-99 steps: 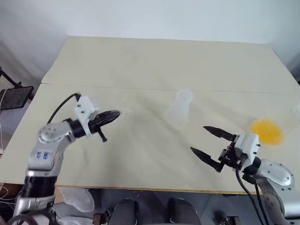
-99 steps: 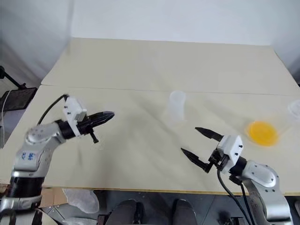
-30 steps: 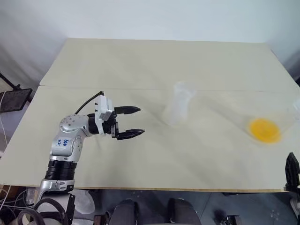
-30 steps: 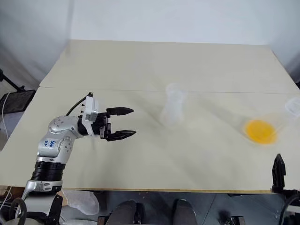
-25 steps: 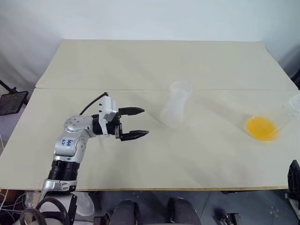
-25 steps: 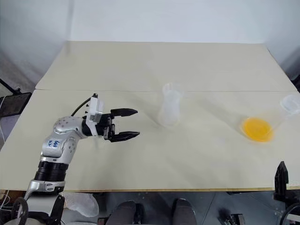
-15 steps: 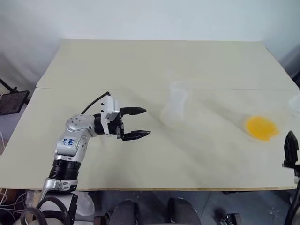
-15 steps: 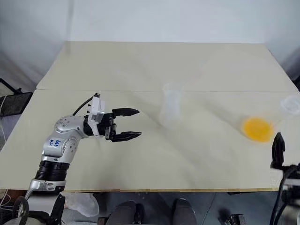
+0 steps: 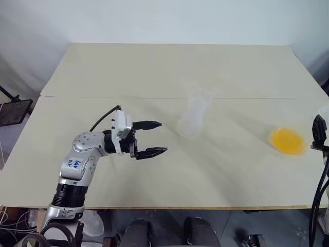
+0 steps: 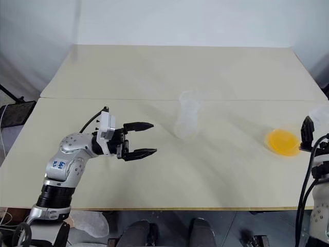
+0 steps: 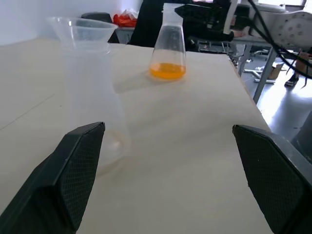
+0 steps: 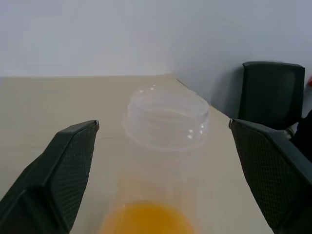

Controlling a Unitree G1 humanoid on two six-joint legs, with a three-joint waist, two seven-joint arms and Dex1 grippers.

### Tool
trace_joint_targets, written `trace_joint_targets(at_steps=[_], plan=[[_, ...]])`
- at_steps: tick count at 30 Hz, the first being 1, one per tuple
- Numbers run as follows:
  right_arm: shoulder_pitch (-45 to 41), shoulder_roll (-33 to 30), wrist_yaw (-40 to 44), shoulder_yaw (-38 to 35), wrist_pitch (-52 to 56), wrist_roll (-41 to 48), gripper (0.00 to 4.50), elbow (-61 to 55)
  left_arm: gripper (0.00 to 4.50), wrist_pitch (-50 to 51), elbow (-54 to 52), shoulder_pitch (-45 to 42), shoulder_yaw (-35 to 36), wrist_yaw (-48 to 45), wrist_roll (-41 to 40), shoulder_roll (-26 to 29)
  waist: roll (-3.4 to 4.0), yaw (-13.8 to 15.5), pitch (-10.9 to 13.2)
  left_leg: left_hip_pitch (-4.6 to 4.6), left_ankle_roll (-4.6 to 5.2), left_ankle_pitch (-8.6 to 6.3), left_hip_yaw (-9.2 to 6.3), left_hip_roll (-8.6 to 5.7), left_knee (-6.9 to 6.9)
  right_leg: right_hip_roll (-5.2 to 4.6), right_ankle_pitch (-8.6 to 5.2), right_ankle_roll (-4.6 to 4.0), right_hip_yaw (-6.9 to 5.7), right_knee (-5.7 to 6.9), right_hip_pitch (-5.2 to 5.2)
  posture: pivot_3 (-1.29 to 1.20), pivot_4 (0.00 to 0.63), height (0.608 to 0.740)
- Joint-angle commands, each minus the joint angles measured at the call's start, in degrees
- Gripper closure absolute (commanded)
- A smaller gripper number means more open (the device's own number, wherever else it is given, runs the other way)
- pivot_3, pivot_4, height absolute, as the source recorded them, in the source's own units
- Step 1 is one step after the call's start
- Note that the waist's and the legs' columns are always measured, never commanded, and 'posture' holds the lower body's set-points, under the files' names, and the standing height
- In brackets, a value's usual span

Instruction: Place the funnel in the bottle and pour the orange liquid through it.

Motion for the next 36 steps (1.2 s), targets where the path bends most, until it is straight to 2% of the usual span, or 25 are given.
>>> trace_joint_targets(at_steps=[1, 14, 21, 29, 36], plan=[[-1.85, -1.46, 0.90, -0.34, 0.68, 0.01, 0.00, 1.05, 0.04, 0.19, -2.75, 0.51, 0.43, 0.62, -1.40, 0.31, 0.00, -0.01, 0.00, 0.00, 0.00, 0.00, 0.00, 0.00, 0.00, 0.00, 0.00, 0.00, 0.00, 0.00, 0.00, 0.00, 0.150, 0.740], [-6.43, -1.72, 2.33, 0.99, 0.24, -2.44, 0.00, 5.88, 0.04, -0.50, -2.12, -0.59, 0.31, 0.99, -1.19, 0.10, 0.00, -0.08, 0.00, -0.01, 0.00, 0.00, 0.01, 0.00, 0.00, 0.01, 0.00, 0.00, -0.02, -0.02, 0.00, 0.00, 0.150, 0.740], [-7.93, -1.39, 3.10, 1.22, -1.25, -3.32, 2.09, 7.97, 0.00, -1.43, -2.03, -0.54, 0.51, 1.51, -0.89, -0.10, 0.01, -0.07, 0.00, -0.02, 0.00, 0.00, 0.01, 0.00, 0.00, 0.01, 0.00, 0.00, -0.02, -0.03, 0.00, 0.00, 0.150, 0.740], [-11.49, -0.45, 7.01, 2.92, -4.40, -1.71, 2.09, 6.73, 0.00, -2.38, -1.47, -0.88, 0.40, 2.19, -0.62, -0.23, 0.07, -0.19, 0.04, -0.02, 0.00, 0.00, 0.03, 0.01, -0.01, 0.01, 0.00, 0.00, -0.02, -0.05, 0.00, 0.00, 0.150, 0.740], [-18.15, -1.13, 8.28, 12.06, -5.10, -5.92, 2.09, 0.50, 0.00, -3.14, -0.60, -1.18, 0.60, 3.34, -0.32, -0.71, 0.11, -0.30, 0.07, -0.02, -0.01, 0.01, 0.02, 0.03, -0.02, 0.02, 0.00, 0.00, -0.04, -0.04, -0.03, 0.00, 0.150, 0.740]])
